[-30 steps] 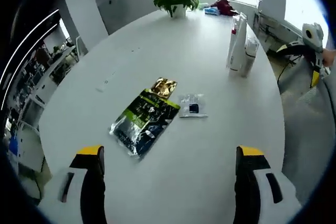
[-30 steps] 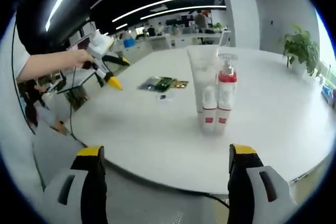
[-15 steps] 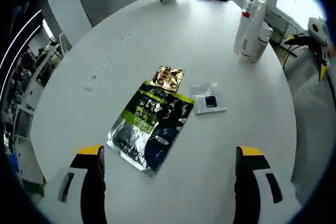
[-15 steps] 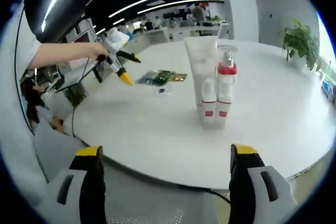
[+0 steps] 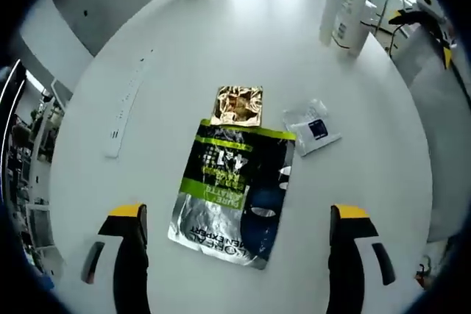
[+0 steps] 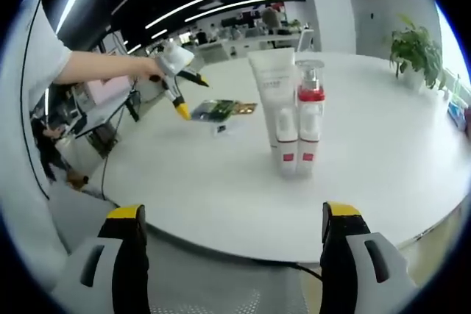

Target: Arrange the skincare products in the storage area until every visible bottle or jar stands upright without overlapping.

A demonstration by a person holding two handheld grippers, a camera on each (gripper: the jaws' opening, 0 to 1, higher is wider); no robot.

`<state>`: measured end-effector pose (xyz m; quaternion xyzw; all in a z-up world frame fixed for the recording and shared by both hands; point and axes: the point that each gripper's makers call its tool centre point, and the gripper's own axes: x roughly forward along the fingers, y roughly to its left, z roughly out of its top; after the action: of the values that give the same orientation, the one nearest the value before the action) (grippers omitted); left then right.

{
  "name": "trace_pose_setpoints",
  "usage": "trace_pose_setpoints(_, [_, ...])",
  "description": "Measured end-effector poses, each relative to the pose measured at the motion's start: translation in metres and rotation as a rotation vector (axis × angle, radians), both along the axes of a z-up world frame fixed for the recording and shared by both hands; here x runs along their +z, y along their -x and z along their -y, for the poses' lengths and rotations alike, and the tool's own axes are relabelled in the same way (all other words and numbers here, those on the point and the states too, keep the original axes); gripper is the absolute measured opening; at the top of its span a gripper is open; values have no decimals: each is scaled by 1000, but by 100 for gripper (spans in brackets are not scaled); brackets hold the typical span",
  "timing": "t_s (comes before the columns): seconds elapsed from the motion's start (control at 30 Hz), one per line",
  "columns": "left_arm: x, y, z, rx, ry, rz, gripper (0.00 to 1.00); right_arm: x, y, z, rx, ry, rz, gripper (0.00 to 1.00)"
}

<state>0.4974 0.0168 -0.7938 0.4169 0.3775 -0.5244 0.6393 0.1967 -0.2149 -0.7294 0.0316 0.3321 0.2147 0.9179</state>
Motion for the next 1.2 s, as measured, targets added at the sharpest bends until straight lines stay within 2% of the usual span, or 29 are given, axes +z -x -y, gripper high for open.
trace_pose_setpoints(0.13, [-14,-11,2,-26,-27,-31,93,1,-1,2,-14,-20,-7,98])
trace_pose_setpoints(0.17, [-17,-10,4,-30,-30,-53,91,1,-1,2,-20,-29,-11,98])
trace_pose_setpoints(0.3, [-32,-16,6,-49,-59,-79,90,2,-3,4,-44,-55,-18,98])
trace_pose_setpoints(0.53, [-42,-10,6,-80,-84,-98,88,0,2,-3,4,-66,-51,99])
trace_pose_setpoints(0.6, [-38,-11,7,-78,-79,-104,89,0,2,-4,2,-76,-55,99])
trace_pose_setpoints(0.7, [-43,-7,5,-63,-78,-152,87,0,2,-4,0,-84,-61,98])
trace_pose_setpoints(0.73, [-42,-13,7,-78,-71,-121,87,0,2,-5,4,-85,-65,98])
trace_pose_setpoints(0.83, [-41,-9,7,-73,-77,-134,82,0,3,-6,9,-87,-73,98])
trace_pose_setpoints(0.97, [-38,-19,7,-61,-55,-138,68,0,2,-7,9,-99,-77,97])
trace_pose_setpoints(1.07, [-39,-18,7,-71,-64,-133,65,0,2,-7,8,-102,-79,96])
trace_pose_setpoints(1.13, [-38,-17,7,-62,-67,-140,58,0,2,-7,6,-102,-80,96])
trace_pose_setpoints(1.17, [-35,-16,10,-51,-60,-142,52,0,2,-7,6,-101,-80,96])
trace_pose_setpoints(1.2, [-34,-15,11,-16,-52,-149,46,0,2,-7,7,-100,-81,96])
